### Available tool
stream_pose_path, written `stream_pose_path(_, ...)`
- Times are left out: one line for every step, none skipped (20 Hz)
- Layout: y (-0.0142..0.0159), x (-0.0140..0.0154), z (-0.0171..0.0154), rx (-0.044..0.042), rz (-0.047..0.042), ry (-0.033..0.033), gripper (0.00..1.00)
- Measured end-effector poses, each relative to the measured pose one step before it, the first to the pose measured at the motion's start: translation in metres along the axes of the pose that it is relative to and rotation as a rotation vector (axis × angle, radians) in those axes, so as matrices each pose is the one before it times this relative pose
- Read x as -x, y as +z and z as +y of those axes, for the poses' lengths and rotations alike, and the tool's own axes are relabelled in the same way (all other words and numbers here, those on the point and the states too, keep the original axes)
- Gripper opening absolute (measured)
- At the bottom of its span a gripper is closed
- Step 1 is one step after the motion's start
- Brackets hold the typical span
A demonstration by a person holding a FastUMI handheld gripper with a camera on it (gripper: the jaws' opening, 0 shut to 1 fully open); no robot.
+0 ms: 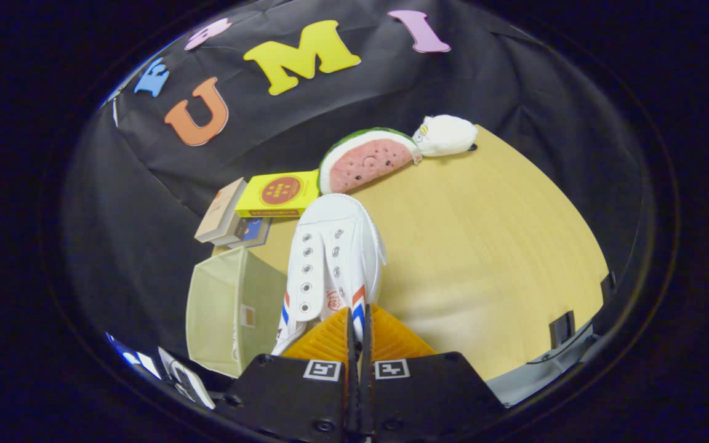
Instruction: Open the storage box then place both shoes into the box .Put the left shoe in first, then the right shoe, with the right side of both shoes facing outward in a uniform manner.
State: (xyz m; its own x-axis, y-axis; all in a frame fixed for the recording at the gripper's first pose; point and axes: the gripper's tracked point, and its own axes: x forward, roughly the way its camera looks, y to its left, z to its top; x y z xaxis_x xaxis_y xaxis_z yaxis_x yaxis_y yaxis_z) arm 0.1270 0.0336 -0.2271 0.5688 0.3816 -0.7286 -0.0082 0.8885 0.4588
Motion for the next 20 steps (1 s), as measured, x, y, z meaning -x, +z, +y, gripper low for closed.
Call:
stream_pose_path(-0.00249,0.00370,0.02292,0.01773,-0.01445,0.00342,0.06)
stream_pose_path(-0.00191,0.00218,0.02298,0.01789,-0.01292,0.00750,0.06)
stream_pose_path(-0.00256,0.00133,0.02198,0.01490,-0.00969,0.01073,0.06)
stream_pose_path(-0.00250,-0.00101,0.02085,0.01710,-0.00570,0.00883,0.06)
stream_pose_path(-0.00245,-0.00217,0.01788,0.01804,-0.00554,0.00420,0.06)
stream_pose_path(-0.00222,-0.00350,0.01602,0.01759,-0.00297,0.00025,0.06)
stream_pose_path(-0.00297,-0.00544,0.01415,0.01910,0.00084,-0.00114,0.06)
stream_pose_path(-0.00304,-0.00505,0.01261,0.01154,0.00285,-0.00302,0.06)
stream_pose_path(-0.00273,-0.00657,0.01141,0.00959,0.00320,-0.00143,0.06)
stream_pose_path(-0.00272,-0.00613,0.01017,0.00880,0.00224,-0.00244,0.06)
stream_pose_path(-0.00282,-0.00583,0.00796,0.00837,0.00440,-0.00864,0.06)
stream_pose_path(-0.00313,-0.00683,0.00631,0.01221,0.00339,-0.01192,0.06)
stream_pose_path(-0.00374,-0.00732,0.00598,0.01108,0.00284,-0.01218,0.06)
stream_pose_path(-0.00300,-0.00740,0.00470,0.01434,0.00385,-0.01393,0.06)
stream_pose_path(-0.00336,-0.00794,0.00364,0.01675,0.00426,-0.01470,0.06)
stream_pose_path(-0.00373,-0.00748,0.00276,0.01680,0.00695,-0.01587,0.06)
stream_pose_path(-0.00407,-0.00573,0.00256,0.01764,0.00613,-0.01524,0.06)
stream_pose_path(-0.00348,-0.00601,0.00094,0.01548,0.00303,-0.01601,0.06)
stream_pose_path(-0.00215,-0.00644,-0.00108,0.01436,0.00363,-0.01863,0.06)
stream_pose_path(-0.00273,-0.00710,-0.00186,0.01154,0.00240,-0.01874,0.06)
